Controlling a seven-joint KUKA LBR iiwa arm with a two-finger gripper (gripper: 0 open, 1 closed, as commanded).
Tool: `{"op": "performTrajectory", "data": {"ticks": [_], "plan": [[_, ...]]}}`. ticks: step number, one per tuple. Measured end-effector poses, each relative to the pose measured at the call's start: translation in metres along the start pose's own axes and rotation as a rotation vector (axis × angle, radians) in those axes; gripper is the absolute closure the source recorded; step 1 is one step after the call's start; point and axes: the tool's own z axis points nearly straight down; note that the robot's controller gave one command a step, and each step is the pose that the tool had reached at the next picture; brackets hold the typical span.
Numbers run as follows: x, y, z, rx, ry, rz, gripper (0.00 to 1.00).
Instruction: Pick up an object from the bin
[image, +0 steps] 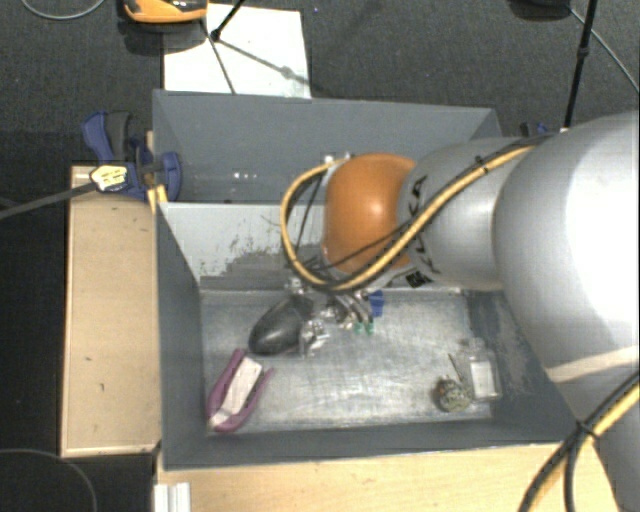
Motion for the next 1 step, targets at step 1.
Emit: {"op": "performTrajectory", "data": {"ticks": [1], "plan": [[0.0062, -0.0065, -0.1304, 0.001, -0.005, -0.062, 1.00]]}}
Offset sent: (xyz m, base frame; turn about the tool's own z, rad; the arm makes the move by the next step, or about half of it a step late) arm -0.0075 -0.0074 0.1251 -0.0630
